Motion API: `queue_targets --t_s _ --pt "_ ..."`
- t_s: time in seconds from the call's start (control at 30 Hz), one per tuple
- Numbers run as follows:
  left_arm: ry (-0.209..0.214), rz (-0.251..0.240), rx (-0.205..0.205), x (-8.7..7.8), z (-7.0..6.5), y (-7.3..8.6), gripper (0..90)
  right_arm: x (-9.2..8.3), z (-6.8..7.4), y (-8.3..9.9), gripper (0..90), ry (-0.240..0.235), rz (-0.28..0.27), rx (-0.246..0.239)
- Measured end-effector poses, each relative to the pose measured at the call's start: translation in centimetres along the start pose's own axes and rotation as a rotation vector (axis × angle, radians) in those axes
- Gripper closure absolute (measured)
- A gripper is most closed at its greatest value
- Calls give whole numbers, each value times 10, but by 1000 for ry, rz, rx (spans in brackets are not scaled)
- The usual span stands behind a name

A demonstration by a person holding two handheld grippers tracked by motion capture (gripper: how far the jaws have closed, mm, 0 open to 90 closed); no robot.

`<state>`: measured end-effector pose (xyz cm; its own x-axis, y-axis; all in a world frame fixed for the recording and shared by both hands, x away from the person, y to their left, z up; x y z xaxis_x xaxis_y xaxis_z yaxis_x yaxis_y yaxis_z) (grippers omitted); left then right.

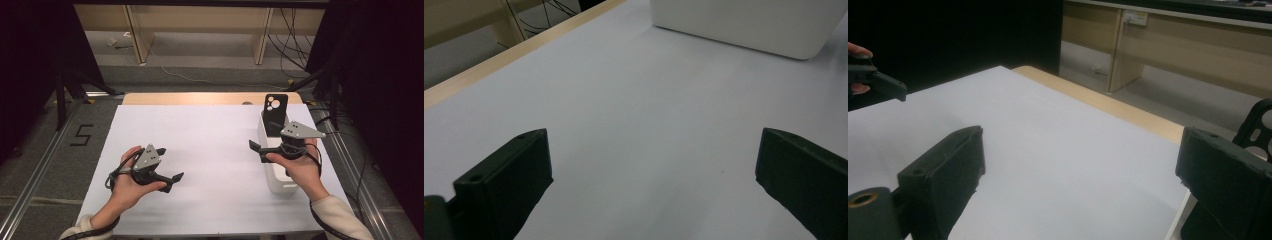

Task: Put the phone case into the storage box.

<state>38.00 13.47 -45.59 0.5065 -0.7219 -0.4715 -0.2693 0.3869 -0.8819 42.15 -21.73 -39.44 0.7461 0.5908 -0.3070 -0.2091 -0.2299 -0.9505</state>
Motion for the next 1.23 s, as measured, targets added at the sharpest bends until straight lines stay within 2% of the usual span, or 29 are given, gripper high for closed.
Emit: queue_targets --t_s 0.2,0.73,1.23 --pt "2 0 -1 0 0 0 9 -5 4 3 66 -15 -4 7" --pt "2 -1 -2 0 0 0 10 -17 14 12 68 -46 0 -17" --pt "4 -1 -5 0 0 -1 11 -18 15 15 63 -41 7 -25"
Point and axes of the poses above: each handheld gripper's, and its own axes: x roughly forward along the jaws, y roughly out of its underside, z roughly to its left, the point moved 4 cm from there along x, roughly forward along the jaws, and after that the axes turned 5 degrees about y, right-handed, at the moved point
